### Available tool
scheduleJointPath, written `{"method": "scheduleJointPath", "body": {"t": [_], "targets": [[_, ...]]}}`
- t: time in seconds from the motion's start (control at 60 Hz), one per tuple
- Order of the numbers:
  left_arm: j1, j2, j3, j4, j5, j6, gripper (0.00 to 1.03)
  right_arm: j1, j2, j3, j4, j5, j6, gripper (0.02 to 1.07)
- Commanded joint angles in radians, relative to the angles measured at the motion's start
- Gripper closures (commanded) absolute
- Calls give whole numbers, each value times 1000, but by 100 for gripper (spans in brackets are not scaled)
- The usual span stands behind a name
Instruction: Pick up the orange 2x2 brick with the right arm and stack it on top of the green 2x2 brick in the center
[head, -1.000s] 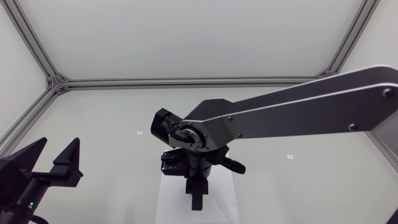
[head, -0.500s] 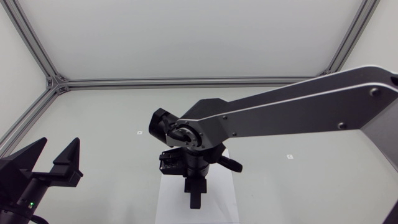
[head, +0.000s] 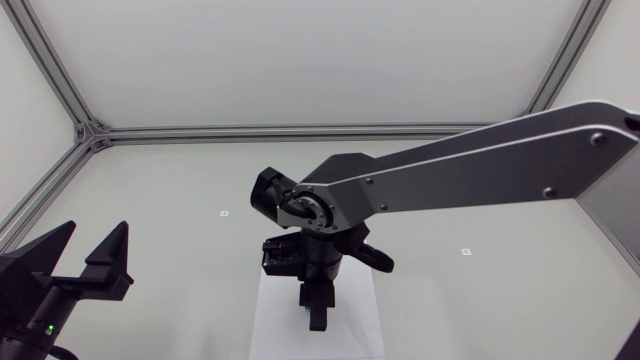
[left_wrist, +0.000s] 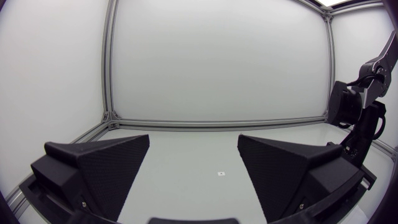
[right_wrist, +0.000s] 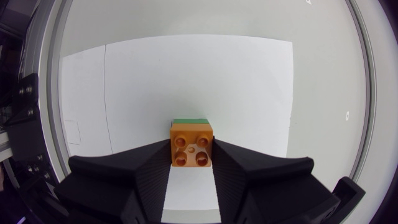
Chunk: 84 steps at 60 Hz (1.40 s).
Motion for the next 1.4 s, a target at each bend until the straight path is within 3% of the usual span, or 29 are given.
{"method": "scheduleJointPath", "body": {"t": [0.0, 0.417, 1.383], "targets": [[4, -8, -41, -15, 4, 13, 4, 15, 70, -110, -4, 20, -9, 101], [4, -8, -41, -15, 4, 13, 4, 12, 115, -40, -73, 47, -29, 101], [4, -8, -41, -15, 4, 13, 4, -7, 136, 32, -122, -41, -29, 101]]}}
